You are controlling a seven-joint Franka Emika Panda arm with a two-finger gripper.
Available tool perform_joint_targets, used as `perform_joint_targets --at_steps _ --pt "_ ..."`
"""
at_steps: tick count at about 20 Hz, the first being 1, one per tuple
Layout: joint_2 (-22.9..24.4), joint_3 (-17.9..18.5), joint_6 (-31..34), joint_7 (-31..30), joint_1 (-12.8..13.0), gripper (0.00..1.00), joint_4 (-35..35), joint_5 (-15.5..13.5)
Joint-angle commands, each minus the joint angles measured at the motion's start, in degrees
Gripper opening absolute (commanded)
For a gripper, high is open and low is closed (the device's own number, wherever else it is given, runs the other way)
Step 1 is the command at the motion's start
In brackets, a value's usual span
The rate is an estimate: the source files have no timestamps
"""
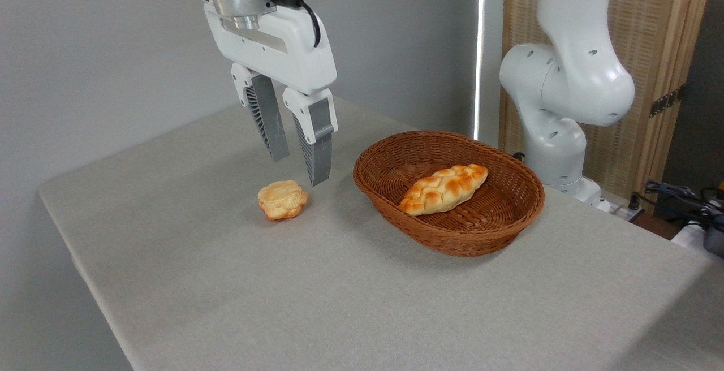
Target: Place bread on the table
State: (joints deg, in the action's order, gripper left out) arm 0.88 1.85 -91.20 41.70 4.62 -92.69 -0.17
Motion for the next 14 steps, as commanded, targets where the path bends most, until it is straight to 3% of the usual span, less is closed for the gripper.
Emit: perform_joint_targets --at_steps 1,14 --pt "-0.17 0.52 0.49 0.66 0.21 1.0 0.93 0.08" --pt "0.35 1.23 0.93 0.57 0.47 1.0 0.14 -0.89"
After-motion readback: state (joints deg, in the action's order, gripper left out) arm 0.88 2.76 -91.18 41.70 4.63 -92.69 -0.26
